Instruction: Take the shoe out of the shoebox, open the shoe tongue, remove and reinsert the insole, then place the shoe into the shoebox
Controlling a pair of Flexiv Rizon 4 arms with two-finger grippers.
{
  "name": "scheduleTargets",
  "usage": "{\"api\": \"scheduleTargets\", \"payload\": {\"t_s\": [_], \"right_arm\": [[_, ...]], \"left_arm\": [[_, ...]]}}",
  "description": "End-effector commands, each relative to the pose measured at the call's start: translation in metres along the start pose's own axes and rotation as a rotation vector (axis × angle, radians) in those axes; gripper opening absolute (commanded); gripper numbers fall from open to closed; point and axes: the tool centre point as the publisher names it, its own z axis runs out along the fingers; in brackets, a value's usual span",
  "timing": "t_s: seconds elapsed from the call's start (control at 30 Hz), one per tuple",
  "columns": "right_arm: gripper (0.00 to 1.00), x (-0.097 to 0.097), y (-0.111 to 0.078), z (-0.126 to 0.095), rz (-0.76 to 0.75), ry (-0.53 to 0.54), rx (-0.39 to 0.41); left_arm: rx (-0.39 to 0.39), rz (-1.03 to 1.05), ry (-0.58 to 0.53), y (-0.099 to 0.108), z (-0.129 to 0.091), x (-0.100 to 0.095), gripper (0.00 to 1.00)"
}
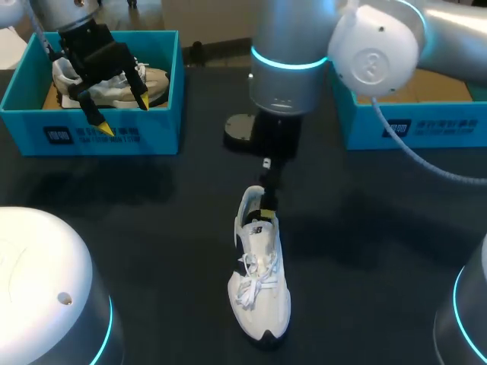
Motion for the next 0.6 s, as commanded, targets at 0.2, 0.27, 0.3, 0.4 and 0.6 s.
{"api": "scheduleTargets", "payload": {"t_s": [0.2,0.27,0.3,0.4,0.6], "right_arm": [[1.00,-0.020,0.026,0.005,-0.045,-0.096,0.102],[1.00,-0.026,0.026,0.009,-0.062,-0.109,0.110],[1.00,-0.029,0.026,0.011,-0.080,-0.118,0.115],[1.00,-0.036,0.026,0.015,-0.109,-0.133,0.125],[1.00,-0.049,0.026,0.026,-0.152,-0.144,0.133]], "left_arm": [[-0.002,0.000,0.001,0.000,-0.001,0.001,1.00],[-0.002,0.000,0.001,0.000,-0.001,0.001,1.00],[-0.002,0.000,0.001,0.000,-0.001,0.001,1.00],[-0.002,0.000,0.001,0.000,-0.001,0.001,1.00],[-0.002,0.000,0.001,0.000,-0.001,0.001,1.00]]}}
